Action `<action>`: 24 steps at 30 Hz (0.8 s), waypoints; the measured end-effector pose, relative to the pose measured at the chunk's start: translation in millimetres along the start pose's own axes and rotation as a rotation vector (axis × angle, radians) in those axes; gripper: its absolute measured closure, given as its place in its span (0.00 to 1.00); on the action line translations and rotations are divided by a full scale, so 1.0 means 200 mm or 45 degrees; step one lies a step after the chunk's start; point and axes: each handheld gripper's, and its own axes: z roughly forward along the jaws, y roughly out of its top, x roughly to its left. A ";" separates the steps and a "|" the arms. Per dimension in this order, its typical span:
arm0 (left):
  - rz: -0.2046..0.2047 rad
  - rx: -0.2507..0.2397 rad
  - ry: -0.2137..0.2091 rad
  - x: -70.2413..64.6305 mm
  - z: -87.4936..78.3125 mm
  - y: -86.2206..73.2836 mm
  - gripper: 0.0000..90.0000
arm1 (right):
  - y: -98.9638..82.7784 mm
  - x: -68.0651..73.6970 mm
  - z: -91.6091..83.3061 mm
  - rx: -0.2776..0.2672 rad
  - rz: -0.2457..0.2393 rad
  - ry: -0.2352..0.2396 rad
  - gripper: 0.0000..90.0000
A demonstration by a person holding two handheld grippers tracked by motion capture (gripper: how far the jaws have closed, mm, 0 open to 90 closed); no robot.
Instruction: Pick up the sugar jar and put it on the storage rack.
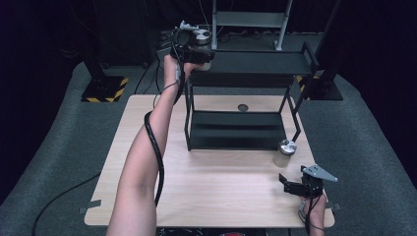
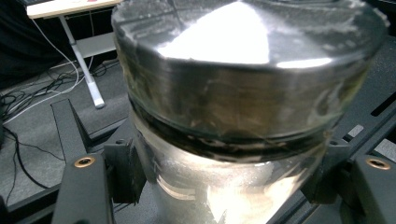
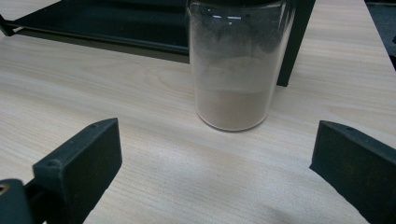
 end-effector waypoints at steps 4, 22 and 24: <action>0.000 0.003 0.000 0.00 0.00 0.00 0.34 | 0.00 0.00 0.00 0.001 0.001 0.001 0.01; 0.107 0.089 0.040 -0.09 -0.15 0.10 0.06 | 0.00 0.00 0.00 0.006 -0.002 0.001 0.01; 0.150 0.114 0.070 -0.12 -0.19 0.12 0.04 | 0.01 0.00 0.00 0.007 -0.002 0.000 0.01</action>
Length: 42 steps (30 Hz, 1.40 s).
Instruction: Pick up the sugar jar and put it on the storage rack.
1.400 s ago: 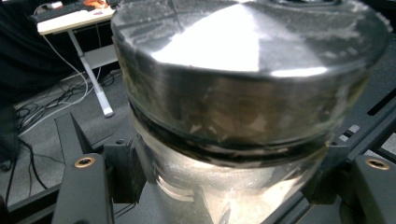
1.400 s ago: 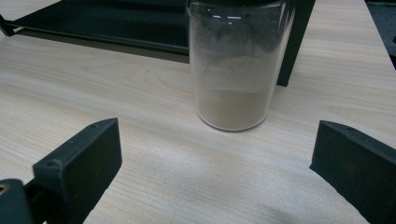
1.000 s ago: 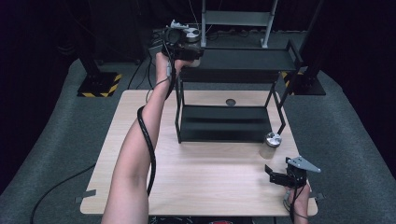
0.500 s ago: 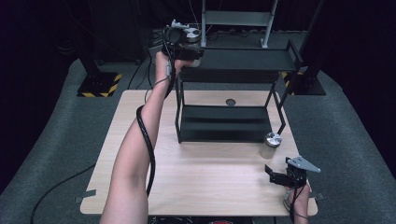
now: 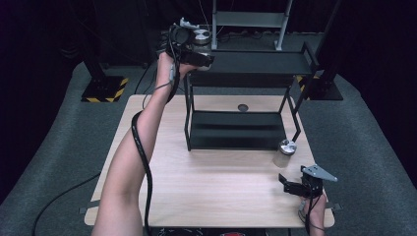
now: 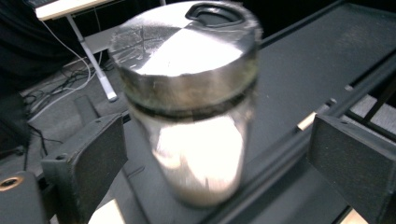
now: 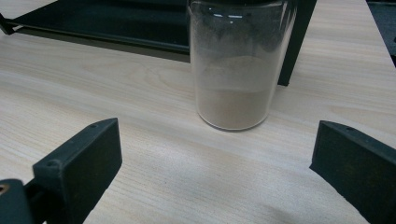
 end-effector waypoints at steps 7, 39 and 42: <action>0.080 0.046 0.028 -0.02 -0.12 -0.05 0.00 | 0.00 0.00 0.00 0.004 0.000 -0.004 0.01; 0.061 0.300 -0.003 -0.09 -0.14 -1.23 0.00 | 0.00 0.00 0.00 0.004 -0.001 -0.007 0.00; -0.008 0.329 -0.046 -0.06 -0.13 -1.35 0.00 | 0.00 0.00 0.00 0.001 0.001 -0.007 0.01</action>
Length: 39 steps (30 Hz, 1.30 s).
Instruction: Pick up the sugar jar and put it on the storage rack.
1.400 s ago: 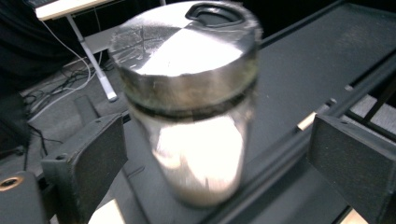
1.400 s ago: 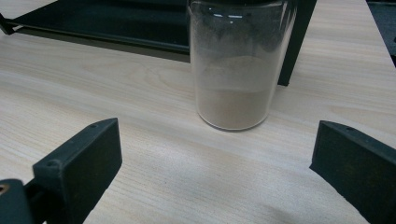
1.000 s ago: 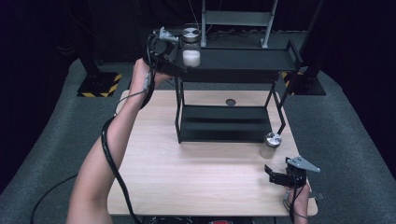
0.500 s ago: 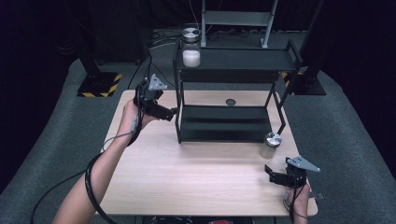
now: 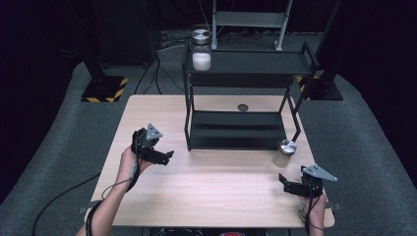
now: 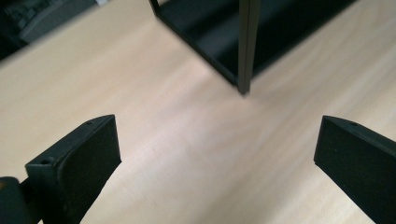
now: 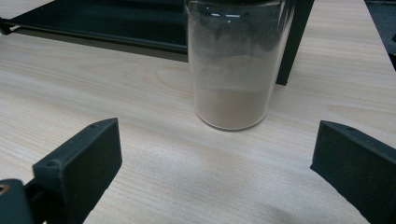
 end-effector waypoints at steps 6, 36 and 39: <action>-0.096 0.080 -0.018 0.00 0.09 -0.22 0.00 | 0.00 0.00 0.00 0.002 -0.001 -0.001 0.00; -0.206 0.014 -0.009 -0.02 0.14 -0.53 0.00 | 0.01 0.03 0.00 0.012 -0.011 -0.030 0.01; -0.205 0.014 -0.010 -0.02 0.14 -0.53 0.00 | 0.01 0.03 0.00 0.011 -0.015 -0.036 0.01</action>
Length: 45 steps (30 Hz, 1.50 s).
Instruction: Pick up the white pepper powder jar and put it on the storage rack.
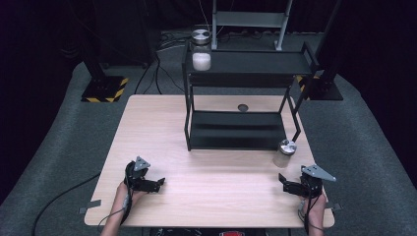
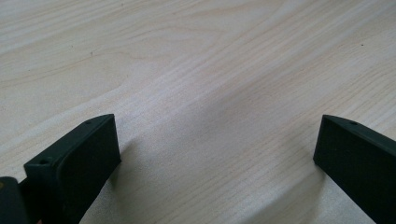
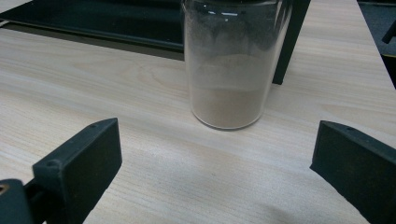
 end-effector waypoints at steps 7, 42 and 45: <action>0.005 0.003 -0.005 0.01 0.00 0.00 0.00 | 0.01 0.02 0.01 0.017 -0.023 -0.008 0.00; 0.030 -0.002 -0.025 0.03 0.00 0.00 0.00 | 0.18 0.12 0.13 0.086 0.000 -0.151 0.00; 0.027 -0.004 -0.024 0.03 0.00 0.00 0.00 | 0.26 0.13 0.20 0.093 0.003 -0.150 0.00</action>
